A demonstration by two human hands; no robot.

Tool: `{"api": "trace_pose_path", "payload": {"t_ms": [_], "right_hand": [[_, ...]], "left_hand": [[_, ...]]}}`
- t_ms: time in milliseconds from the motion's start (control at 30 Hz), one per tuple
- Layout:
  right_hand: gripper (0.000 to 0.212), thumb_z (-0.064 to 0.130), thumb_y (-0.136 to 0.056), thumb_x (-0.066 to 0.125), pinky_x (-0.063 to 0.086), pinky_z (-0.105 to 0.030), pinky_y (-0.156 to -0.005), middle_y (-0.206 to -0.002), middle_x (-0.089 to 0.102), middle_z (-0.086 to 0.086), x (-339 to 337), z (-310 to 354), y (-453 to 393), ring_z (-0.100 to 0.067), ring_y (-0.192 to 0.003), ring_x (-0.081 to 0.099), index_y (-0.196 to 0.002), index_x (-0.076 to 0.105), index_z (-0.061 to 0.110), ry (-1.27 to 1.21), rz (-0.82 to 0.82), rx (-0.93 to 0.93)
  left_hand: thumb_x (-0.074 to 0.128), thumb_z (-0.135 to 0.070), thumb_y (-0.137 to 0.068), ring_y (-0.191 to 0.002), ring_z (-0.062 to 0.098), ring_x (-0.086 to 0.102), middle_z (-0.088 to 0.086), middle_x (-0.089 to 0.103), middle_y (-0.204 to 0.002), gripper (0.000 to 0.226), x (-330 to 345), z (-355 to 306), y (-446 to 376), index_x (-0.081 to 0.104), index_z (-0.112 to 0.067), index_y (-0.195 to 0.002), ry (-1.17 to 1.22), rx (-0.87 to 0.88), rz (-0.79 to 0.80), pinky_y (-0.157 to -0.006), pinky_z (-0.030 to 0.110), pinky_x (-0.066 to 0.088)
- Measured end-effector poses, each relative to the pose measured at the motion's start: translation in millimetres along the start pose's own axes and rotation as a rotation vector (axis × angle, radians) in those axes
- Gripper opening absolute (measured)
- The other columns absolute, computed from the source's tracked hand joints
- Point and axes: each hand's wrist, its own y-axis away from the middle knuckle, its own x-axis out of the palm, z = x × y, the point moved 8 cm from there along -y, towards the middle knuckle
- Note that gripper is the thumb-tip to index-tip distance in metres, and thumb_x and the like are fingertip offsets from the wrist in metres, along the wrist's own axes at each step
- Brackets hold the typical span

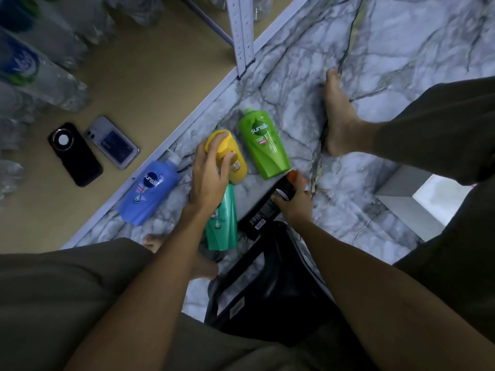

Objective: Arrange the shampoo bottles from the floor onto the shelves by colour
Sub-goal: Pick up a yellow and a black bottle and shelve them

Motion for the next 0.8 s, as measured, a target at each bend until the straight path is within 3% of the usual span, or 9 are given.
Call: {"api": "trace_pose_path", "payload": {"t_ms": [67, 133, 267, 467, 567, 600, 633, 733, 800], "right_hand": [[0.106, 0.027, -0.077, 0.087, 0.038, -0.023, -0.088, -0.137, 0.050, -0.020, 2, -1, 1, -0.033, -0.123, 0.054, -0.160, 0.020, 0.029, -0.034, -0.025, 0.023], [0.110, 0.028, -0.071, 0.090, 0.044, -0.030, -0.096, -0.137, 0.051, -0.019, 5, -1, 1, -0.034, -0.120, 0.056, -0.158, 0.023, 0.031, -0.074, -0.057, 0.041], [0.108, 0.019, -0.067, 0.091, 0.041, -0.021, -0.089, -0.135, 0.051, -0.016, 8, -3, -1, -0.027, -0.107, 0.056, -0.154, 0.029, 0.032, -0.162, -0.082, 0.075], [0.102, 0.014, -0.073, 0.088, 0.040, -0.023, -0.091, -0.136, 0.039, -0.020, 6, -6, 1, -0.021, -0.100, 0.044, -0.154, 0.028, 0.033, -0.205, -0.080, 0.125], [0.107, 0.019, -0.071, 0.090, 0.047, -0.036, -0.100, -0.138, 0.048, -0.019, 7, -6, -3, -0.031, -0.117, 0.054, -0.154, 0.025, 0.034, -0.209, -0.057, 0.103], [0.107, 0.019, -0.071, 0.089, 0.049, -0.038, -0.099, -0.138, 0.052, -0.017, 6, -6, -3, -0.033, -0.121, 0.056, -0.155, 0.024, 0.034, -0.214, -0.062, 0.086], [0.105, 0.019, -0.073, 0.088, 0.049, -0.036, -0.098, -0.138, 0.055, -0.014, 5, -4, -2, -0.032, -0.122, 0.057, -0.155, 0.024, 0.032, -0.216, -0.069, 0.067], [0.099, 0.015, -0.078, 0.084, 0.041, -0.025, -0.094, -0.145, 0.052, -0.007, 0, -1, 0, -0.027, -0.125, 0.056, -0.155, 0.024, 0.030, -0.249, -0.095, 0.034], [0.097, 0.013, -0.079, 0.083, 0.040, -0.024, -0.092, -0.146, 0.051, -0.006, -5, 4, -1, -0.026, -0.124, 0.056, -0.156, 0.025, 0.031, -0.260, -0.092, 0.005]], "left_hand": [[0.057, -0.027, -0.101, -0.120, 0.018, 0.054, 0.013, 0.046, -0.135, 0.049, 4, 1, -2, 0.041, -0.030, -0.147, 0.005, -0.022, 0.032, -0.101, 0.032, 0.043], [0.061, -0.021, -0.099, -0.115, -0.012, 0.050, 0.014, 0.042, -0.140, 0.059, 8, -2, -3, 0.034, -0.033, -0.150, 0.011, -0.002, 0.068, -0.100, 0.027, 0.043], [0.065, 0.000, -0.093, -0.109, -0.041, 0.027, 0.023, 0.034, -0.146, 0.069, 15, -9, -6, 0.031, -0.011, -0.151, 0.019, 0.046, 0.083, -0.097, -0.006, 0.025], [0.062, 0.007, -0.092, -0.107, -0.039, 0.032, 0.025, 0.034, -0.143, 0.070, 17, -14, -16, 0.030, -0.011, -0.152, 0.029, 0.042, 0.124, -0.094, -0.005, 0.030], [0.066, -0.006, -0.093, -0.119, -0.001, 0.048, 0.013, 0.036, -0.148, 0.076, 18, -6, -21, 0.025, -0.036, -0.150, 0.013, -0.007, 0.151, -0.105, 0.035, 0.046], [0.067, -0.007, -0.092, -0.121, 0.005, 0.048, 0.012, 0.036, -0.149, 0.078, 19, -5, -21, 0.025, -0.037, -0.150, 0.015, -0.020, 0.158, -0.105, 0.041, 0.046], [0.067, -0.006, -0.091, -0.123, 0.004, 0.049, 0.012, 0.037, -0.149, 0.078, 19, -4, -22, 0.026, -0.035, -0.151, 0.026, -0.029, 0.158, -0.106, 0.037, 0.046], [0.066, 0.004, -0.090, -0.106, -0.030, 0.046, 0.017, 0.037, -0.149, 0.075, 22, -10, -21, 0.030, -0.018, -0.152, 0.073, -0.022, 0.165, -0.090, -0.001, 0.038], [0.067, 0.004, -0.089, -0.104, -0.027, 0.049, 0.016, 0.038, -0.150, 0.076, 21, -10, -18, 0.030, -0.018, -0.153, 0.082, -0.029, 0.152, -0.088, 0.000, 0.040]]}}
